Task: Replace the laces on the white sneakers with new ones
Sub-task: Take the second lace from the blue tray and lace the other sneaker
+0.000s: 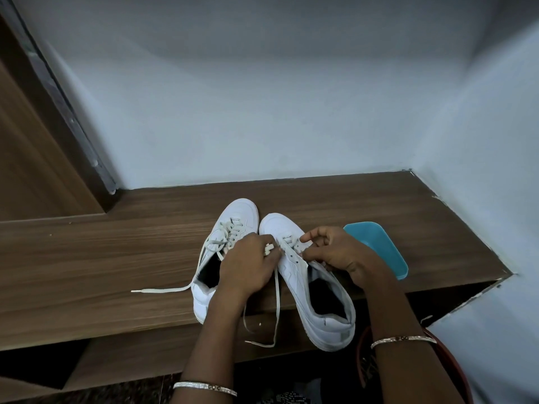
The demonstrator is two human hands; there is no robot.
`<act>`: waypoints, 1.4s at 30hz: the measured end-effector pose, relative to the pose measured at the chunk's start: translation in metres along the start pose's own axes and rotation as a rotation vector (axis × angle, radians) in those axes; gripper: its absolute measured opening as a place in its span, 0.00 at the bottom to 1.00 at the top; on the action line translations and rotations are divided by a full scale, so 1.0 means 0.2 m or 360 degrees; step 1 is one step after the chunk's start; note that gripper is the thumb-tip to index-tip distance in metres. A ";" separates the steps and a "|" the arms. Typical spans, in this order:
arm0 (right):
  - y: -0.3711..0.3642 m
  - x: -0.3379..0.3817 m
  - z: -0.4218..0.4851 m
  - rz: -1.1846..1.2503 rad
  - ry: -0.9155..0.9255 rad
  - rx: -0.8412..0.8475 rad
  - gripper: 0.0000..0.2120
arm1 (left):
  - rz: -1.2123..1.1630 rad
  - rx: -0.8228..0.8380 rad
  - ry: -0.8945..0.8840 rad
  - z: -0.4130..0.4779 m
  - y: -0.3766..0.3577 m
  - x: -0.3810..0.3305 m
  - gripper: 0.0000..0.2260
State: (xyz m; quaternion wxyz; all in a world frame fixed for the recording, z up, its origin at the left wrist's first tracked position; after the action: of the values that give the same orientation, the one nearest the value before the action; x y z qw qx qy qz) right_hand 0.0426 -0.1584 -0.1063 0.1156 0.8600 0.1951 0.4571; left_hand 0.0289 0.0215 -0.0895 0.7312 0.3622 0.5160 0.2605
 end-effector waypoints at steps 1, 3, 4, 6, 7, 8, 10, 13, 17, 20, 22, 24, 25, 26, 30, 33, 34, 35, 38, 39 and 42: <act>0.00 0.00 0.00 -0.0052 0.0013 -0.0011 0.15 | -0.0163 -0.0032 0.0043 0.00 0.00 0.01 0.13; 0.00 0.01 0.00 -0.0177 0.0048 -0.0096 0.15 | -0.0447 -0.0167 0.0145 0.00 0.03 0.02 0.14; 0.01 0.02 0.00 -0.0235 0.0071 -0.0160 0.14 | -0.0562 -0.0210 0.0195 0.00 0.03 0.03 0.14; 0.02 0.04 -0.01 -0.0344 0.0131 -0.0296 0.13 | -0.0757 -0.0231 0.0290 0.00 0.02 0.03 0.14; 0.03 0.05 -0.01 -0.0379 0.0155 -0.0345 0.12 | -0.0849 -0.0235 0.0329 -0.01 0.02 0.04 0.15; 0.03 0.06 -0.01 -0.0388 0.0170 -0.0377 0.11 | -0.0935 -0.0236 0.0370 -0.01 0.02 0.04 0.16; 0.03 0.06 -0.01 -0.0375 0.0191 -0.0409 0.09 | -0.1114 -0.0250 0.0455 -0.02 0.01 0.05 0.16; 0.02 0.07 -0.01 -0.0395 0.0218 -0.0464 0.06 | -0.1299 -0.0269 0.0477 -0.02 -0.01 0.05 0.15; 0.06 0.08 -0.02 -0.0385 0.0263 -0.0631 0.02 | -0.1405 -0.0304 0.0494 -0.02 -0.03 0.03 0.15; 0.11 0.07 -0.02 -0.0234 0.0248 -0.0795 0.03 | -0.1130 -0.0456 0.0434 -0.02 0.01 0.07 0.16; 0.12 0.08 -0.03 -0.0170 0.0279 -0.0869 0.04 | -0.0828 -0.0637 0.0302 -0.03 0.08 0.08 0.13; 0.11 0.10 -0.03 -0.0147 0.0339 -0.0894 0.04 | -0.0796 -0.0781 0.0244 -0.04 0.12 0.07 0.12; 0.10 0.11 -0.03 -0.0139 0.0378 -0.0883 0.04 | -0.0897 -0.0833 0.0275 -0.04 0.13 0.08 0.11; 0.09 0.12 -0.02 -0.0125 0.0428 -0.0865 0.02 | -0.1036 -0.0869 0.0339 -0.05 0.14 0.08 0.11; 0.06 0.18 -0.03 -0.0035 0.0633 -0.0889 0.03 | -0.1258 -0.0893 0.0456 -0.06 0.15 0.08 0.10; 0.02 0.19 -0.03 -0.0109 0.0717 -0.0884 0.06 | -0.0922 -0.0659 0.0212 -0.03 0.14 0.04 0.21; 0.00 0.19 -0.02 -0.0180 0.0704 -0.0858 0.08 | -0.0788 -0.0553 0.0140 -0.02 0.11 0.03 0.26; -0.02 0.18 0.00 -0.0238 0.0667 -0.0823 0.09 | -0.0644 -0.0458 0.0103 -0.01 0.08 0.02 0.29; -0.03 0.14 0.04 -0.0234 0.0498 -0.0719 0.12 | -0.0225 -0.0306 0.0044 0.01 0.01 0.00 0.26; -0.02 0.13 0.05 -0.0213 0.0472 -0.0700 0.12 | -0.0108 -0.0323 0.0016 0.02 0.00 -0.01 0.21; 0.01 0.11 0.06 -0.0122 0.0455 -0.0687 0.12 | 0.0084 -0.0487 0.0094 0.07 0.04 0.02 0.10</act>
State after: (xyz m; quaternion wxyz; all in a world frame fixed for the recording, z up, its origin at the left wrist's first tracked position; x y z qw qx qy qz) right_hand 0.0635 -0.1505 -0.0954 0.2849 0.7342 0.1400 0.6002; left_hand 0.0439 0.0246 -0.0822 0.7553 0.2522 0.4819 0.3657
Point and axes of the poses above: each hand's wrist, its own z-axis towards the middle knuckle, its own y-axis out of the back of the hand, x = y × z, the point moved 8 cm from there along z, towards the middle knuckle, and after that the axes turned 12 degrees about -y, right-handed, at the moved point
